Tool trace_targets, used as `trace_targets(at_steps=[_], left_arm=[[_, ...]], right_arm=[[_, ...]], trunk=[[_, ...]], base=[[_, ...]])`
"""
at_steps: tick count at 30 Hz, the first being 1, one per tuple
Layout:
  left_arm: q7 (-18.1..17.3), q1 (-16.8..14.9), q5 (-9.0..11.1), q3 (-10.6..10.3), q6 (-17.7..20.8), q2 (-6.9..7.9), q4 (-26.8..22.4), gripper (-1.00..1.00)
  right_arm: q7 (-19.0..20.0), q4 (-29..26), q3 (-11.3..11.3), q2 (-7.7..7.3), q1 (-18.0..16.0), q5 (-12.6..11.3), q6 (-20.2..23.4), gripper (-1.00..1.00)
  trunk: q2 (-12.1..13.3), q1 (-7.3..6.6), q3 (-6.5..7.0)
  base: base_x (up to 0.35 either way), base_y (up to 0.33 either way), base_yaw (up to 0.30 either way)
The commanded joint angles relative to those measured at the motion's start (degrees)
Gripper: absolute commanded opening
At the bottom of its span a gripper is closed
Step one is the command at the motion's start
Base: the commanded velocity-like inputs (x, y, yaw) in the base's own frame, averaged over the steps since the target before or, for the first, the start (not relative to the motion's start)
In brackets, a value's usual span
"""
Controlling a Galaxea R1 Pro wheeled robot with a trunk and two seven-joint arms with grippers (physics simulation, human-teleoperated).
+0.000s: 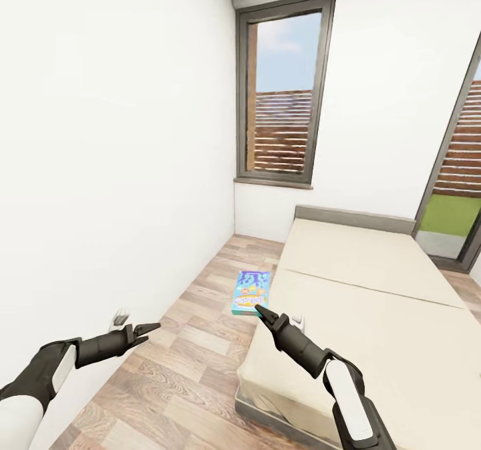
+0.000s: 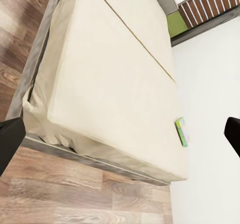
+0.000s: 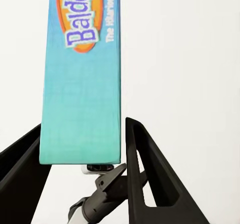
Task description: Put all the toys in the child's room - the three board games (two on the bed and one on the table), the two jigsaw puzzles on the table, and the tennis ball on the table - inside the toy box on the table in the child's room.
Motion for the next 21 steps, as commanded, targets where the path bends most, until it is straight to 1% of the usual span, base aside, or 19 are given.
trace_targets(at_steps=[1,5,12,21], left_arm=[[-0.1,-0.1,0.2,0.1,0.4,-0.03,0.0,1.00],[-0.1,0.0,-0.5,-0.2,0.4,-0.20,0.0,1.00],[-0.1,-0.1,-0.9,-2.3,0.4,-0.24,0.0,1.00],[0.0,0.0,-1.0,-2.7,0.4,-0.26,0.0,1.00]], right_arm=[[0.1,0.0,-0.2,0.07,-0.1,0.0,0.4,-1.00],[0.2,0.0,-0.2,0.07,-0.1,0.0,0.4,-1.00],[0.2,0.3,-0.3,0.07,-0.1,0.0,0.4,-1.00],[0.2,0.4,-0.3,0.07,-0.1,0.1,0.4,-1.00]], trunk=[[0.4,-0.22,0.11],[2.0,-1.10,0.82],[4.8,-2.64,2.08],[8.4,-4.61,3.70]], base=[[0.000,0.000,0.008],[0.000,0.000,0.003],[0.000,0.000,0.000],[0.000,0.000,0.000]])
